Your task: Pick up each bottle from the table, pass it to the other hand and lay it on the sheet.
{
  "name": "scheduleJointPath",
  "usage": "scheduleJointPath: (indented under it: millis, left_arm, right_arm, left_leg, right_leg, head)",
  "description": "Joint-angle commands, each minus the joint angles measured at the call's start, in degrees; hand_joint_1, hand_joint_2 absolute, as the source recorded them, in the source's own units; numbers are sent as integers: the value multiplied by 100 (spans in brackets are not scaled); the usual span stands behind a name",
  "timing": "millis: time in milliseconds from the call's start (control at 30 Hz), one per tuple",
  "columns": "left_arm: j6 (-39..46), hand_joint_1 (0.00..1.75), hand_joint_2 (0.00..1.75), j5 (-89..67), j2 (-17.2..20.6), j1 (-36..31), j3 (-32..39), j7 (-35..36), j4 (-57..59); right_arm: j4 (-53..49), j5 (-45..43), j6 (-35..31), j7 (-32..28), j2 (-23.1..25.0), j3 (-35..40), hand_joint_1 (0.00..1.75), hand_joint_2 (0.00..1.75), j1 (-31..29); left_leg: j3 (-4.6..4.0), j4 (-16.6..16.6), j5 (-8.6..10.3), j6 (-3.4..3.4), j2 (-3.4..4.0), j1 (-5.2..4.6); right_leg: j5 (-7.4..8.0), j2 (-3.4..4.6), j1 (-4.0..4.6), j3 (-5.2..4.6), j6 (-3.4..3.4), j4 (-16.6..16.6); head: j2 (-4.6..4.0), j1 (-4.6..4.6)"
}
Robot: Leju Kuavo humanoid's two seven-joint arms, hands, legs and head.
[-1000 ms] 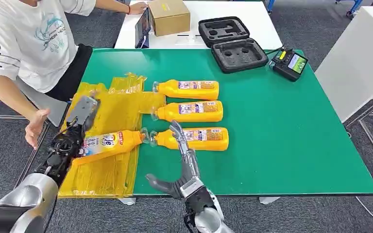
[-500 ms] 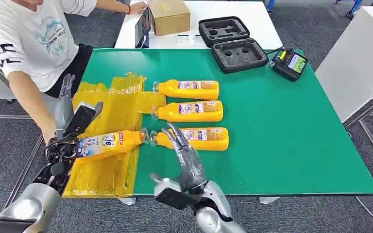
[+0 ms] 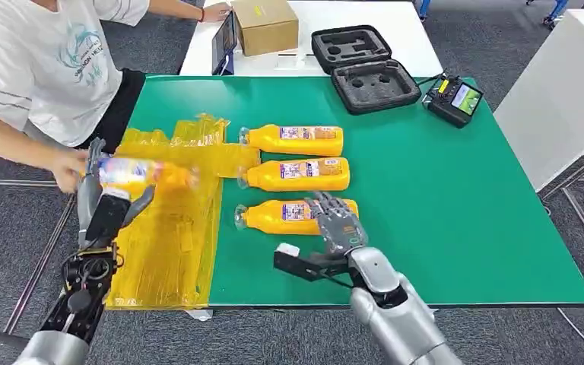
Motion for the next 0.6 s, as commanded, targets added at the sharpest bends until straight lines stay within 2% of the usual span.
scheduleJointPath:
  millis: [33, 200, 333, 400, 600]
  left_arm:
    - [-60, 0, 175, 169, -150, 702, 458, 1, -604]
    - [-66, 0, 175, 165, -141, 702, 469, 1, -597]
    - [-61, 0, 175, 210, -177, 736, 615, 45, -572]
    - [-62, 0, 175, 229, -185, 804, 697, 51, -633]
    - [-107, 0, 175, 231, -222, 811, 741, 60, -655]
  right_arm:
    - [1625, -93, -133, -65, -23, 77, 0, 175, -1062]
    - [1687, -89, -122, -50, -17, 80, 0, 175, -1106]
    - [2108, -163, 51, -124, 71, 180, 0, 175, -1352]
    - [2626, -263, 34, -197, 190, 225, 0, 175, -1629]
    - [3026, -454, 118, -328, 265, 205, 0, 175, -1812]
  left_leg:
    - [35, -6, -15, -6, 25, 0]
    - [9, -2, -3, -3, 3, 2]
    - [22, -2, -9, -5, 8, 2]
    - [9, -1, -5, -3, 11, 0]
    - [8, -1, -4, -3, -1, 2]
  right_leg:
    - [-6, 35, -2, 24, -4, -4]
    - [-2, 7, 4, 5, -2, -2]
    - [-5, 17, 3, 17, -3, -2]
    - [-1, 17, 2, 5, -2, 0]
    - [-4, 4, 4, 7, -3, 0]
  head:
    - [0, 2]
    - [0, 0]
    - [0, 2]
    - [0, 2]
    - [0, 2]
